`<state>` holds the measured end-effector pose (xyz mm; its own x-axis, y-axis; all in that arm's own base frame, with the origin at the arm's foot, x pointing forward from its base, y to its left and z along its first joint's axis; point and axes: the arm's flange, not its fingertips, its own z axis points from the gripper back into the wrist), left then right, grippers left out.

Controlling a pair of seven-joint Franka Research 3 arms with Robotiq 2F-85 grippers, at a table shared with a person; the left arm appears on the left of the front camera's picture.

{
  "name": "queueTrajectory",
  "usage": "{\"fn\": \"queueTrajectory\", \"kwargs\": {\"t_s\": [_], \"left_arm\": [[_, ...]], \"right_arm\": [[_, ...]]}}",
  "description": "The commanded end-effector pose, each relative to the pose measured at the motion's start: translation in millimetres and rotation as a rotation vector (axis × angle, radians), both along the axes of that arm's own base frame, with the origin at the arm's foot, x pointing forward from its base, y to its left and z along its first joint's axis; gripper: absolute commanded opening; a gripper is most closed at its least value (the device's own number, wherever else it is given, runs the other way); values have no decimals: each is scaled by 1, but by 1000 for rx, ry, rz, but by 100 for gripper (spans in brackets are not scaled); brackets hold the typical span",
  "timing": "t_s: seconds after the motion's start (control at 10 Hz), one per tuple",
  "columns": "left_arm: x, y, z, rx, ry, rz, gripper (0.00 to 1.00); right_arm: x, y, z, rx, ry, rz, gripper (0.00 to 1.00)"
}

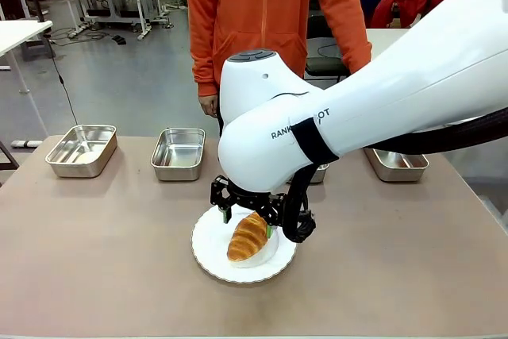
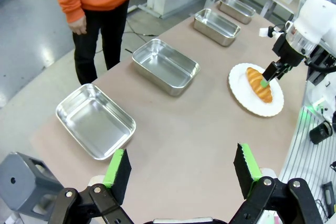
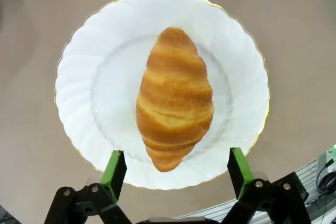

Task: Place the bread in the container.
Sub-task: Place the Butter Roll into the Airtight Container indicated by the human.

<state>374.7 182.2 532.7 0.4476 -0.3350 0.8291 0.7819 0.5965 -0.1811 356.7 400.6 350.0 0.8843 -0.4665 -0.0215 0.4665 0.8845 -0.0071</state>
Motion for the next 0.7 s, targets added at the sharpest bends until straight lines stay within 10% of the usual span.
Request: {"fn": "queueTrajectory", "kwargs": {"t_s": [0.0, 0.6], "left_arm": [[-1, 0, 2, -14, -13, -7, 100], [-1, 0, 2, -14, -13, -7, 100]], "right_arm": [[1, 7, -12, -28, -37, -63, 100], [1, 4, -44, -21, -92, -116, 100]]}}
